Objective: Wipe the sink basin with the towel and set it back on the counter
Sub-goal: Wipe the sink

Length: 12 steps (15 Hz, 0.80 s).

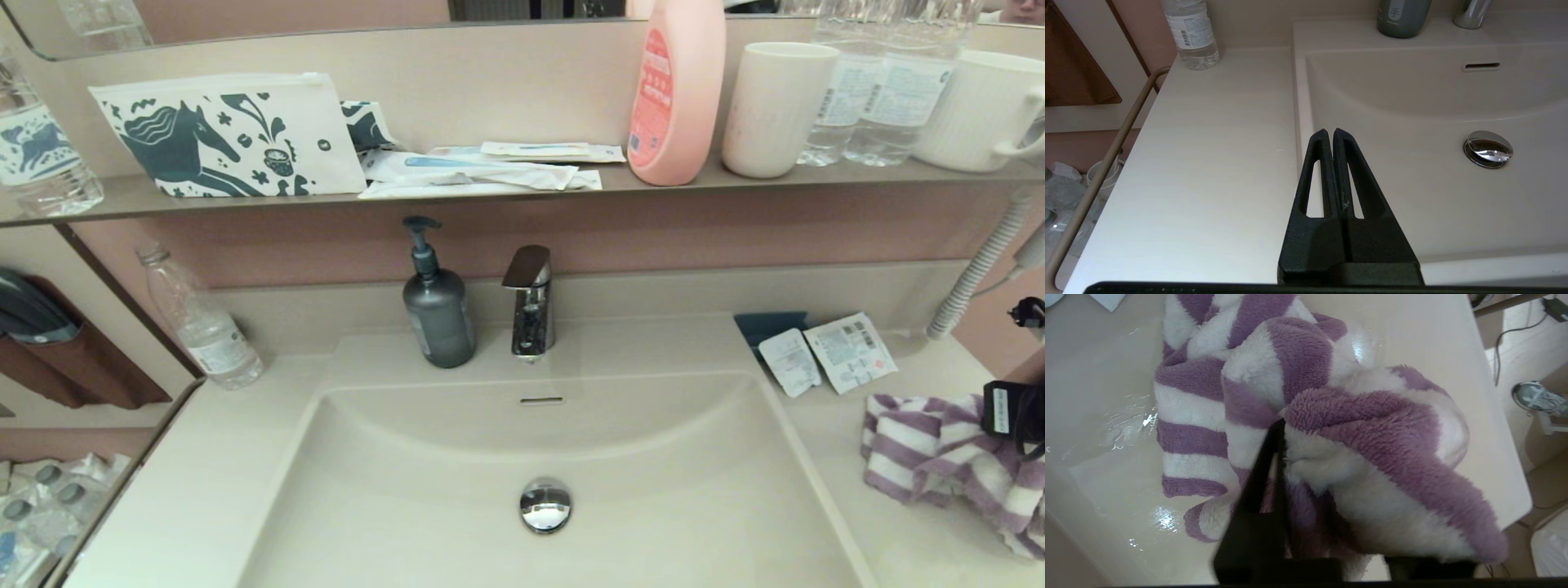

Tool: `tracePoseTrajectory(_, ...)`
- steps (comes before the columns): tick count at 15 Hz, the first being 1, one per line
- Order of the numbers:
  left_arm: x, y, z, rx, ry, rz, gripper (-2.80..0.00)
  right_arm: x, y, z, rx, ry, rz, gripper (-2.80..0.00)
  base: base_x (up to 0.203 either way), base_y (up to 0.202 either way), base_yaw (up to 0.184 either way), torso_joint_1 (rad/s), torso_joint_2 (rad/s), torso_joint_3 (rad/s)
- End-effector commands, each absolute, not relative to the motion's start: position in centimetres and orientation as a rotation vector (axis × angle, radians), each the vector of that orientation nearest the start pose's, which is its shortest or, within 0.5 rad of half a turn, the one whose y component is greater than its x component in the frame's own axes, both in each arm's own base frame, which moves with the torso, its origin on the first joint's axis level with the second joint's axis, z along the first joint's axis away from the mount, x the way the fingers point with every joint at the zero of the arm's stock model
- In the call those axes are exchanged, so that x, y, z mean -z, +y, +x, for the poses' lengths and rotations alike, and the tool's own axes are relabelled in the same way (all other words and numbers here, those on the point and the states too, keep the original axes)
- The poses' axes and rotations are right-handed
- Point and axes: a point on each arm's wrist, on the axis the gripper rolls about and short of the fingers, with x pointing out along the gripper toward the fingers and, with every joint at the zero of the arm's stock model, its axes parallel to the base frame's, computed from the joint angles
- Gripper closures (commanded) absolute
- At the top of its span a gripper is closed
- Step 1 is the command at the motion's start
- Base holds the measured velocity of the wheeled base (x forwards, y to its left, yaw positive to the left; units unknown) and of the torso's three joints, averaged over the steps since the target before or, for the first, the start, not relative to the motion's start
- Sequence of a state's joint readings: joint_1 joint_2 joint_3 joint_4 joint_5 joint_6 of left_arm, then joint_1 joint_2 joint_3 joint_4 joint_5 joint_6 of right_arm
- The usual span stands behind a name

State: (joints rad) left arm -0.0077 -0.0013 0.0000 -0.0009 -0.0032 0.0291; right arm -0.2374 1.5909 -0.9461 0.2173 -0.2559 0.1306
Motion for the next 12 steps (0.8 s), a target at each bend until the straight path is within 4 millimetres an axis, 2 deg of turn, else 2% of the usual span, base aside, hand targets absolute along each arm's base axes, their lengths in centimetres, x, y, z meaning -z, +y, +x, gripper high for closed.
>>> tracePoseTrajectory(1, -7.6, 0.0, -2.3, 0.011, -0.002, 0.029, 0.00, -18.4, -6.6, 24.7, 0.528, 0.827, 0.107, -2.80, 0.000, 0.000, 0.000, 0.000, 0.00, 0.000)
tracePoseTrajectory(4, -7.6, 0.0, -2.3, 0.011, -0.002, 0.029, 0.00, -21.0, -6.7, 23.4, 0.542, 0.842, 0.088, -2.80, 0.000, 0.000, 0.000, 0.000, 0.00, 0.000)
tracePoseTrajectory(7, -7.6, 0.0, -2.3, 0.011, -0.002, 0.029, 0.00, -24.6, -7.7, 23.2, 0.604, 0.796, 0.080, -2.80, 0.000, 0.000, 0.000, 0.000, 0.00, 0.000)
tracePoseTrajectory(10, -7.6, 0.0, -2.3, 0.011, -0.002, 0.029, 0.00, -26.0, -7.5, 21.4, 0.619, 0.887, 0.080, -2.80, 0.000, 0.000, 0.000, 0.000, 0.00, 0.000)
tracePoseTrajectory(11, -7.6, 0.0, -2.3, 0.011, -0.002, 0.029, 0.00, -25.8, -7.3, 21.0, 0.616, 0.907, 0.079, 0.00, 0.000, 0.000, 0.000, 0.000, 0.00, 0.000)
tracePoseTrajectory(12, -7.6, 0.0, -2.3, 0.011, -0.002, 0.029, 0.00, -25.5, -7.3, 20.8, 0.617, 0.919, 0.080, 0.00, 0.000, 0.000, 0.000, 0.000, 0.00, 0.000)
